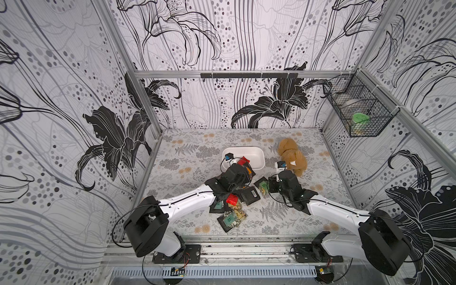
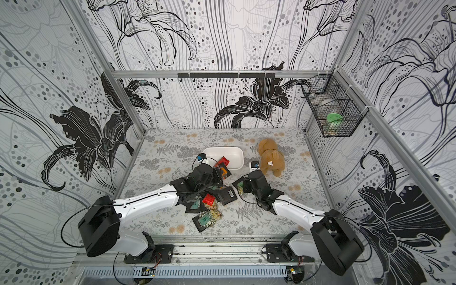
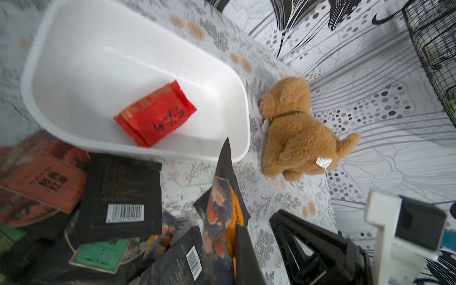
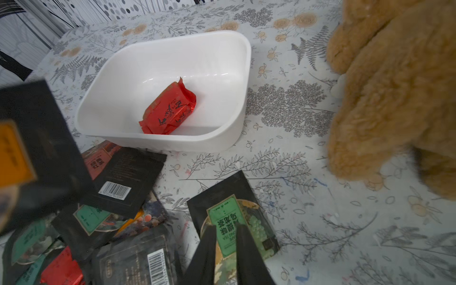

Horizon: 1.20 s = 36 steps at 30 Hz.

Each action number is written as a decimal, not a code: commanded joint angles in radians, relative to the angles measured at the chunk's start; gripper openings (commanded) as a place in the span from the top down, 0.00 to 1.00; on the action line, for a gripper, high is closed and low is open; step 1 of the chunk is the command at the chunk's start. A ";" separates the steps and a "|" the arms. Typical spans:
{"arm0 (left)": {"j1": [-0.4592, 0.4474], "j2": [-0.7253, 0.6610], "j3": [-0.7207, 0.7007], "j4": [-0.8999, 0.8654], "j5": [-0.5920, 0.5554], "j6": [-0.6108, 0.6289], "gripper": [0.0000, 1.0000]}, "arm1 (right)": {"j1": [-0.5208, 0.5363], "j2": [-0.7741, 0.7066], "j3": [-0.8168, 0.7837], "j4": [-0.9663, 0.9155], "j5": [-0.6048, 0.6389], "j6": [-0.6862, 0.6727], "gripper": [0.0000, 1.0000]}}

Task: Put the tea bags into the storage box
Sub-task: Pick up the tea bag from the center of the board, then place the tea bag in the storage box.

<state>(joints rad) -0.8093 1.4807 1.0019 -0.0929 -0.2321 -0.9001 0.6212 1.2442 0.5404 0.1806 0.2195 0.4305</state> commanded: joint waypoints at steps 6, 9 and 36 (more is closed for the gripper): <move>0.122 0.222 0.324 -0.196 -0.024 0.186 1.00 | 0.000 -0.023 -0.020 -0.003 0.020 0.010 0.75; 0.156 0.333 0.433 -0.198 0.033 0.187 1.00 | 0.000 -0.030 -0.025 0.009 0.000 0.002 0.72; 0.237 0.242 0.408 -0.254 -0.132 0.209 0.29 | -0.001 -0.038 -0.036 0.037 -0.076 -0.020 0.25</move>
<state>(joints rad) -0.5751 1.8069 1.4776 -0.3740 -0.3408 -0.7055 0.6212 1.2148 0.5171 0.2035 0.1703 0.4244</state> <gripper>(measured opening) 0.710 0.729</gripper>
